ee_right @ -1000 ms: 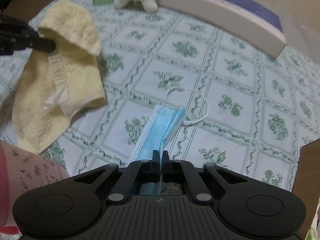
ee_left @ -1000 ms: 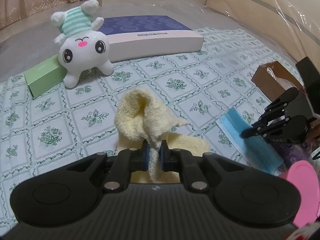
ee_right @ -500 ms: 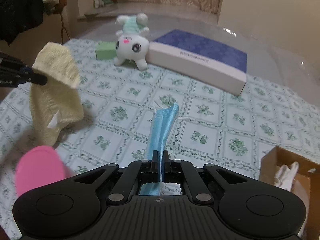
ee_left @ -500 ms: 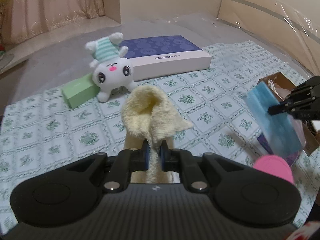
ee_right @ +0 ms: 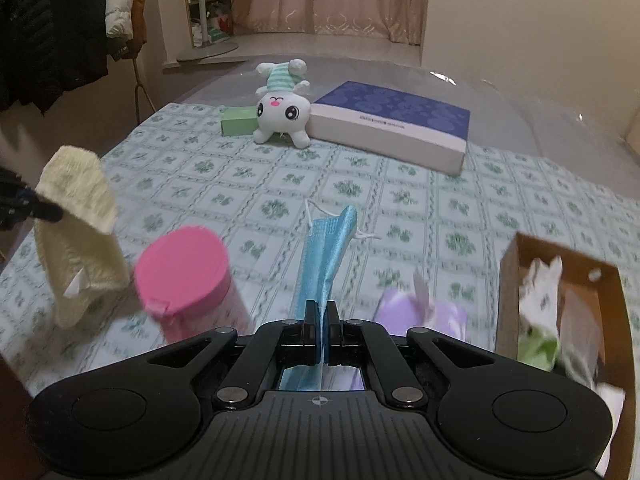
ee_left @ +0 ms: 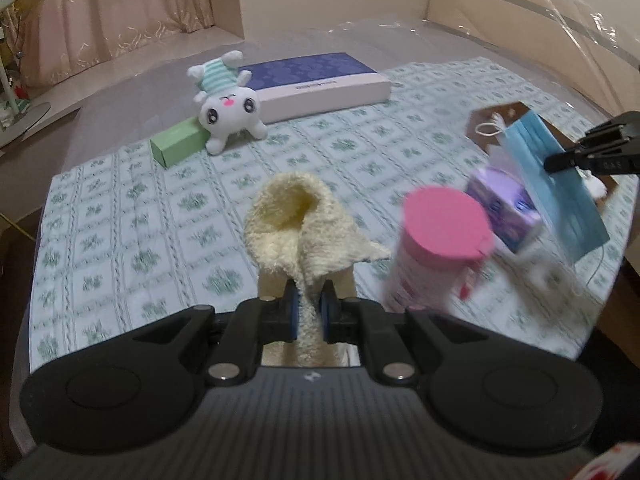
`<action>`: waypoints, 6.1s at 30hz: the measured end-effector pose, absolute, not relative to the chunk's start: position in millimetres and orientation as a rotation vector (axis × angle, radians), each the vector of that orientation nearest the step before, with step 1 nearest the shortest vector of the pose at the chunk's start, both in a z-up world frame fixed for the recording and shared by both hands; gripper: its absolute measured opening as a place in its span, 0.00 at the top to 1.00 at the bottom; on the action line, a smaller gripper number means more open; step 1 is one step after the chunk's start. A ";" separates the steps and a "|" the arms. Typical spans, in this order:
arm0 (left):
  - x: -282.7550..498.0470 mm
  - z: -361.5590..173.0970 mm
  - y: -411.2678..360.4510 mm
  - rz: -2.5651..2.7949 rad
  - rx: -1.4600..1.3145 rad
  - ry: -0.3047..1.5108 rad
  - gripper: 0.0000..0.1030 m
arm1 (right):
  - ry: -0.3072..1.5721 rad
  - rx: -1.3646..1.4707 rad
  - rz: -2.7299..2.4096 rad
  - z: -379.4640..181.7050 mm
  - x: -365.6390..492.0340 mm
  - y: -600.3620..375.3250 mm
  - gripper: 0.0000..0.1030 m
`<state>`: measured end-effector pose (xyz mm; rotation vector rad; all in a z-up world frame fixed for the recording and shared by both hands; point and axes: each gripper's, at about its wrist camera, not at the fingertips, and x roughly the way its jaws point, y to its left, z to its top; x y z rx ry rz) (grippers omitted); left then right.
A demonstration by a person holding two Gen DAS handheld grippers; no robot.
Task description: Organize soft objects
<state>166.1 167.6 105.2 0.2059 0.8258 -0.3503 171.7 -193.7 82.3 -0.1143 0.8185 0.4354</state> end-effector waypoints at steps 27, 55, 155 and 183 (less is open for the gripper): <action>61.5 121.4 -39.1 -0.713 0.274 0.766 0.91 | 0.736 -0.015 0.204 92.9 45.2 -341.4 0.99; 154.9 135.8 -275.0 -0.922 0.221 0.684 0.91 | 0.765 0.000 0.014 91.4 80.6 -478.6 0.99; -47.5 27.3 -126.9 -0.216 -0.031 0.778 0.00 | 0.767 0.114 0.013 51.8 -78.6 -350.2 0.20; -46.0 29.2 -127.3 -0.214 -0.044 0.775 0.00 | 0.756 0.112 0.015 53.4 -77.3 -348.0 0.20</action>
